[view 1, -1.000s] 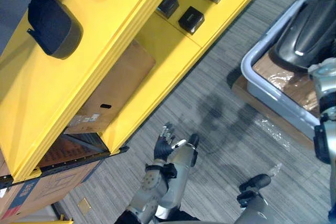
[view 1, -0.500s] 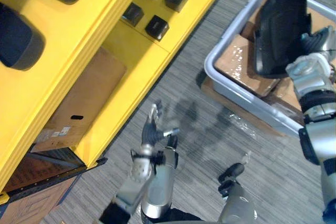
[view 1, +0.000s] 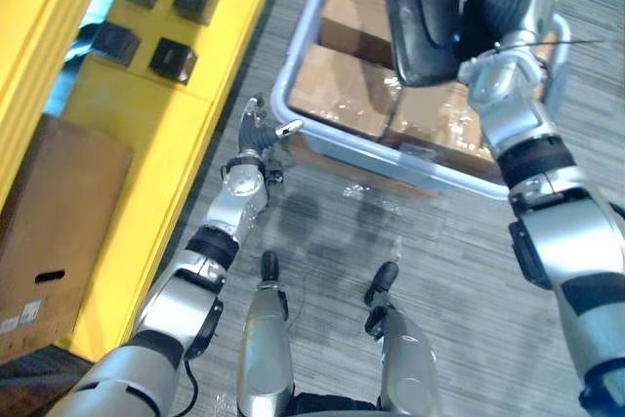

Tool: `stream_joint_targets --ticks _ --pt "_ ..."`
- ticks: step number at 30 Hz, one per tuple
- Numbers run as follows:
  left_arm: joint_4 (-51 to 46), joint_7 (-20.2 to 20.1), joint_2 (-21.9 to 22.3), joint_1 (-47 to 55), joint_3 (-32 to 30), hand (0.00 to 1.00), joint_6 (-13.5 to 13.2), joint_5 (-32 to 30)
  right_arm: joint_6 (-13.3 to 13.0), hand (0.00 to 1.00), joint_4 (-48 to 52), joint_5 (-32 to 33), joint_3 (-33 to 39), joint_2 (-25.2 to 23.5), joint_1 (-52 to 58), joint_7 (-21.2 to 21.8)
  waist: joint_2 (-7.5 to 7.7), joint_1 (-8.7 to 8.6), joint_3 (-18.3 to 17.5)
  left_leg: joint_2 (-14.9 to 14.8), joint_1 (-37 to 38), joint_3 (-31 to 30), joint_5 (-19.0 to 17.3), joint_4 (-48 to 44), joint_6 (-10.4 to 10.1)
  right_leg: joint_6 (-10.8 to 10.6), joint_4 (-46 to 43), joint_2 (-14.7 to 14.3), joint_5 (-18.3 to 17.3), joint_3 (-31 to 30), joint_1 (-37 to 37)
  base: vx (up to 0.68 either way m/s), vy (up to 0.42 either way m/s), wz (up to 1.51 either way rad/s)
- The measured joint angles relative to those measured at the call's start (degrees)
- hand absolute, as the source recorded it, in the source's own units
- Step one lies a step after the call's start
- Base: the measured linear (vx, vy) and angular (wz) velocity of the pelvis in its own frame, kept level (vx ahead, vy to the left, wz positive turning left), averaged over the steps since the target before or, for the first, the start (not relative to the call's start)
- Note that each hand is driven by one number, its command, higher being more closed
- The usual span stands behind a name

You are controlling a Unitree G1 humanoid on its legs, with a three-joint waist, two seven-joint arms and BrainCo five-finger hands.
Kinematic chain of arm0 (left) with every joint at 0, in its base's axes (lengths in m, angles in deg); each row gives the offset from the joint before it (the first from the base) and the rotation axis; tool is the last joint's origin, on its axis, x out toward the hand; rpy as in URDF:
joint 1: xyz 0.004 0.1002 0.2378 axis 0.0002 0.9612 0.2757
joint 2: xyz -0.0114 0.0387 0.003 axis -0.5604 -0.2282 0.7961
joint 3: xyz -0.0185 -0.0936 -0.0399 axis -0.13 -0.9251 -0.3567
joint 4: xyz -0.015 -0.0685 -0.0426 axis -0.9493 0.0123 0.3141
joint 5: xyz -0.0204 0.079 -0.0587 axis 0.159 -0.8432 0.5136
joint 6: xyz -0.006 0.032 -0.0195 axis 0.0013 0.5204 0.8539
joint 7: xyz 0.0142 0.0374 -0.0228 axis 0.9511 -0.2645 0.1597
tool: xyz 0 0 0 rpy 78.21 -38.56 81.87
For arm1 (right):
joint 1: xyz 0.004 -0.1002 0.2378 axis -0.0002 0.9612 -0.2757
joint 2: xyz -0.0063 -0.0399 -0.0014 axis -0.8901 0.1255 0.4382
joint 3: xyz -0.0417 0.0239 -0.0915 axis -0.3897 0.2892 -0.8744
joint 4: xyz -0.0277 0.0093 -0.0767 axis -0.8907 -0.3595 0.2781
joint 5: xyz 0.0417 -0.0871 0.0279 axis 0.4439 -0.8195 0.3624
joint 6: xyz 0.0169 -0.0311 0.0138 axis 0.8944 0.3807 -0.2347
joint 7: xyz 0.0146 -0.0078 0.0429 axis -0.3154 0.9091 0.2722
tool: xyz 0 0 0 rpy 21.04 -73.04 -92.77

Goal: Walk over and take plastic housings, then place them on the shelf

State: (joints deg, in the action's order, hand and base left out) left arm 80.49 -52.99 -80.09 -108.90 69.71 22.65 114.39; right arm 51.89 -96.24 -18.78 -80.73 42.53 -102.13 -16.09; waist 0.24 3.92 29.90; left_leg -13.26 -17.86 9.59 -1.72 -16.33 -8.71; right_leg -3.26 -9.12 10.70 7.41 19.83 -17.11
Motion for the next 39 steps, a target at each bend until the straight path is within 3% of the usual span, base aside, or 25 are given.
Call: stream_joint_targets --ticks 2,5,9,16,24,28,29,34,39 --pt "0.4 -1.8 0.5 -1.2 -0.4 0.0 0.0 4.5 -2.1 1.0 2.4 -2.0 -0.1 -0.3 0.0 0.0 0.05 -1.44 0.0 0.0 1.1 1.3 0.0 0.2 0.0 0.0 0.0 0.0 0.1 -1.2 0.0 0.02 0.003 -0.32" --pt "0.4 -4.8 1.4 -2.3 -1.5 0.0 0.0 8.8 -4.0 1.0 4.2 -4.2 -0.1 -0.5 0.7 0.2 0.06 -1.85 0.0 -0.1 3.0 3.3 0.0 1.2 0.0 0.0 0.3 -0.3 0.6 -2.8 0.1 0.01 0.005 -0.29" --pt "-0.8 -8.9 2.2 -2.7 -1.0 0.0 0.0 8.7 -5.5 1.0 7.5 -5.8 -0.2 -1.8 5.0 1.1 0.1 -3.24 0.0 -0.1 5.6 3.8 0.0 2.1 -0.1 0.0 1.0 -0.5 0.7 -3.1 2.2 0.01 0.007 -0.08" --pt "-7.0 -11.9 2.1 -2.7 -0.7 0.0 0.1 8.5 -9.0 1.0 8.9 -9.2 -1.4 -3.6 8.4 3.2 0.07 -3.62 -0.1 0.3 9.3 5.1 0.0 3.1 -0.1 -0.5 2.6 -0.5 1.3 -4.0 5.3 -0.01 0.021 -0.08" --pt "-11.3 -12.6 2.0 -2.7 -0.2 0.0 0.8 10.9 -11.3 1.0 11.0 -9.5 -3.9 -4.7 9.7 4.3 -0.01 -4.14 -0.1 0.8 10.1 5.2 0.2 3.8 -0.1 -0.7 6.5 -0.6 3.6 -3.9 7.5 -0.01 0.005 0.0" --pt "-11.7 -9.9 2.0 -2.7 0.3 0.0 2.0 10.9 -11.6 1.0 12.0 -8.9 -3.9 -5.4 11.1 3.9 -0.09 -4.28 -0.1 1.1 10.6 4.8 0.2 4.0 -0.1 -0.9 8.9 -0.6 4.5 -2.9 9.4 0.02 0.022 0.07" --pt "-11.7 -9.6 2.0 -2.7 0.3 1.0 2.1 10.9 -11.6 1.0 12.7 -8.8 -3.9 -5.6 11.5 3.8 -0.1 -4.27 -0.2 1.1 10.7 4.8 0.2 4.1 -0.1 -0.9 9.0 -0.6 4.5 -3.0 9.5 0.03 0.023 0.03" --pt "-12.8 -6.5 2.1 -2.7 0.4 1.0 1.6 11.1 -11.2 1.0 15.9 -7.1 -3.9 -6.4 14.4 2.8 -0.55 -3.96 -0.4 1.5 11.4 4.7 0.2 4.8 -0.1 -1.1 11.0 -0.6 5.2 -2.7 10.9 0.01 0.008 0.02" --pt "-14.2 -2.9 3.5 -1.4 -0.2 1.0 -4.4 13.0 -10.0 1.0 20.7 -4.9 -2.7 -7.5 20.0 2.3 -1.08 -3.81 -0.7 2.0 14.1 5.0 0.2 6.2 -0.1 -1.3 12.6 -0.7 5.5 -2.7 13.7 0.01 0.006 0.0"
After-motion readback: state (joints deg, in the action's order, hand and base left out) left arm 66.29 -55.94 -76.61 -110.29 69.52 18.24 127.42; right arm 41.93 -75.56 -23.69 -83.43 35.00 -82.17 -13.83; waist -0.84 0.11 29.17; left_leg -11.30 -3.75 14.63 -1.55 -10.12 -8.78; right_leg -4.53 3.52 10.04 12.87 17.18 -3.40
